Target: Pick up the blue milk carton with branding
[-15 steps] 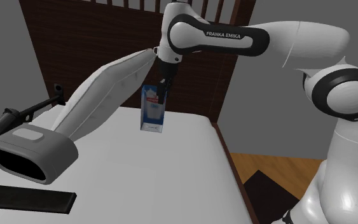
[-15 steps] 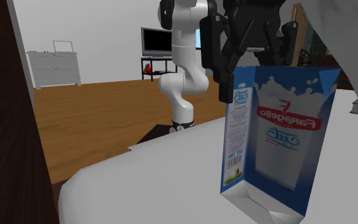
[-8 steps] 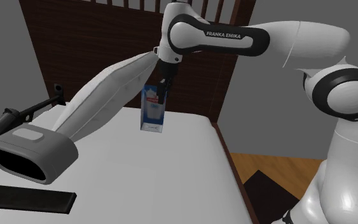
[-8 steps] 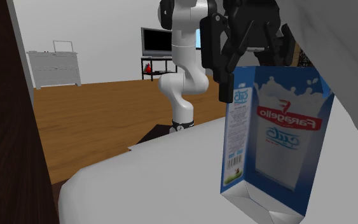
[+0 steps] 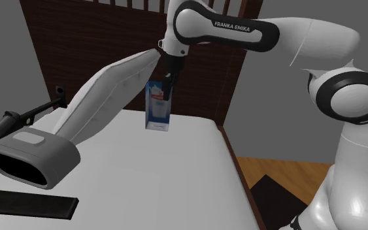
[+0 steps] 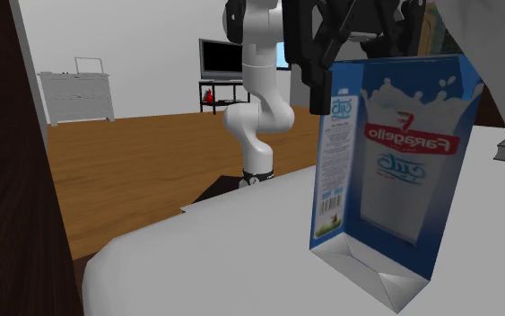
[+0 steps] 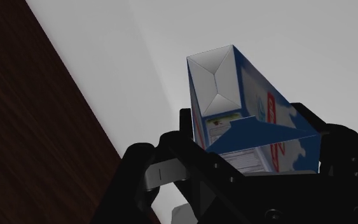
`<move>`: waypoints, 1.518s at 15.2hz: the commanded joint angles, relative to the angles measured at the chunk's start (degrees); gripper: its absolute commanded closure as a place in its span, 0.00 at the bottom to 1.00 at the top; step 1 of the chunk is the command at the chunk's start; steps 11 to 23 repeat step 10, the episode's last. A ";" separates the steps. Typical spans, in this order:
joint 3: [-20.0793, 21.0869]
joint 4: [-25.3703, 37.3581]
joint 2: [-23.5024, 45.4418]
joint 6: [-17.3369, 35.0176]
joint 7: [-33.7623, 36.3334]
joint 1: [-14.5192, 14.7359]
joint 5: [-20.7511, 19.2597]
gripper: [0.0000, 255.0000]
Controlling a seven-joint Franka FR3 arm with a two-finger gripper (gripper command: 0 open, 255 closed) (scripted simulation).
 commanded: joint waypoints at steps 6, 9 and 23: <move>0.07 9.71 2.59 -7.01 0.27 0.48 -0.37 1.00; 0.07 13.46 3.89 -9.46 0.34 0.70 -0.54 1.00; 0.07 13.42 3.87 -9.44 0.34 0.69 -0.54 1.00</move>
